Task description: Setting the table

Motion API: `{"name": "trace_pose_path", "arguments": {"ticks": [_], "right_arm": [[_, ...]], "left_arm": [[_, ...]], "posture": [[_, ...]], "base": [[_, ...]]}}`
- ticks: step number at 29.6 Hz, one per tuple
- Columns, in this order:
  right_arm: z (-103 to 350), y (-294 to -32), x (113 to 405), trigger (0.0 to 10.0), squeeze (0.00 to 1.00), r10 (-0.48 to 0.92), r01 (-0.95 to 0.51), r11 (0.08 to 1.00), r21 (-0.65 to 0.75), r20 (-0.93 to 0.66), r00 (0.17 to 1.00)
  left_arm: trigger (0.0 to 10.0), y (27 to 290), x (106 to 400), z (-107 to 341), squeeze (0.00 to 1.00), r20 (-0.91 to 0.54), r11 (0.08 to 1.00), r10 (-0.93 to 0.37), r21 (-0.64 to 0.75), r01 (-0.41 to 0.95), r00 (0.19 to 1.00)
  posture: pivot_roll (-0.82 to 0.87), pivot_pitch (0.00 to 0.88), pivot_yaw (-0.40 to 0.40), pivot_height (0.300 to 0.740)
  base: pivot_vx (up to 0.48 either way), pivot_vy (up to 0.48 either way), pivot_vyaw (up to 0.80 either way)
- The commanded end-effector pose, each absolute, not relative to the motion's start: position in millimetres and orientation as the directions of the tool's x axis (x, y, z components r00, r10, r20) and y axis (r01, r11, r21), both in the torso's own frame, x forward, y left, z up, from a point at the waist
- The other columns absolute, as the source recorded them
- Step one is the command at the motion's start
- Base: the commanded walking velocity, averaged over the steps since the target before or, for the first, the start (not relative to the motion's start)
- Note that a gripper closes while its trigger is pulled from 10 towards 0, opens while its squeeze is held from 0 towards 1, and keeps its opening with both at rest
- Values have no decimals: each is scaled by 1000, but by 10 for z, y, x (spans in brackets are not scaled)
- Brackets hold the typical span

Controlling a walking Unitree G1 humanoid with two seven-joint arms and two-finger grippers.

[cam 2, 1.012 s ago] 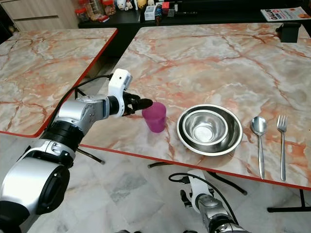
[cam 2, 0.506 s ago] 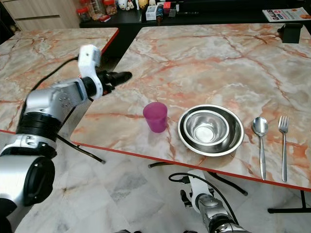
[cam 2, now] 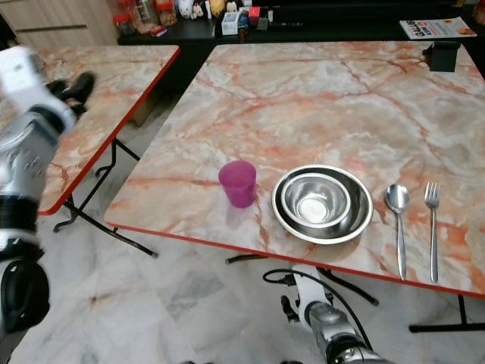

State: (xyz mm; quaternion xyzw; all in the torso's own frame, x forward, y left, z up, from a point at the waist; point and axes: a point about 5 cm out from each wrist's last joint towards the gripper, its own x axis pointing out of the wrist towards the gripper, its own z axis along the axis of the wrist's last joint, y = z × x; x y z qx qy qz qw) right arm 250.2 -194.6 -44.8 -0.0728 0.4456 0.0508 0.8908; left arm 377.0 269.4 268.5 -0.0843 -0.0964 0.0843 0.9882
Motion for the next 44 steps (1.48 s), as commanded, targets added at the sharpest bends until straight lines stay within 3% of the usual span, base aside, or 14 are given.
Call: {"name": "trace_pose_path", "arguments": {"ticks": [1,7,8,9,11,20,23,26,31,40,44], "right_arm": [[-468,-1884,2487,10000,0,44,-170,983,-71,-808,588],[-472,-1883,2482,10000,0,42,-166,984,-70,-808,588],[-472,-1883,2482,10000,0,42,-165,984,-70,-807,589],[-472,-1883,2482,10000,0,42,-165,984,-70,-807,589],[-474,-1878,2481,10000,0,42,-165,984,-69,-807,589],[-482,-1874,2471,10000,0,41,-162,984,-68,-808,587],[-487,-1873,2465,10000,0,40,-161,985,-68,-810,586],[-487,-1873,2463,10000,0,40,-161,985,-68,-810,585],[-486,-1880,2464,10000,0,39,-164,984,-71,-811,584],[-483,-1895,2465,10000,0,34,-165,983,-77,-813,581],[-482,-1915,2465,10000,0,15,-155,984,-91,-817,576]], "left_arm": [[10000,2826,3682,2757,0,226,960,265,-151,-235,937],[10000,3089,3526,2362,0,139,901,432,-18,-433,891],[10000,3159,3465,2196,0,118,873,473,70,-483,873],[10000,3159,3465,2196,0,118,873,473,70,-483,873],[10000,3235,3344,1848,0,81,818,510,261,-512,856],[10000,3299,3026,933,0,-187,781,585,392,-486,789],[10000,3253,2874,573,0,-331,804,579,384,-455,745],[10000,3224,2852,506,0,-361,816,565,380,-436,742],[10000,2865,2771,118,0,-542,912,392,335,-236,744],[10000,2556,2627,-183,0,-668,954,301,207,-218,680],[10000,2310,2586,-302,0,-710,982,183,96,-164,680]], "posture": [[-2,62,75,740],[-9,50,83,740],[-9,50,83,740],[-9,50,83,740],[-12,41,88,740],[-24,21,94,740],[-32,15,95,740],[-32,15,95,740],[-30,26,85,740],[-37,35,80,740],[-57,50,77,740]], "base": [[0,0,0],[0,0,0],[0,0,0],[0,0,0],[0,0,0],[0,0,0],[0,0,0],[0,0,0],[0,0,0],[0,0,0],[0,0,0]]}}
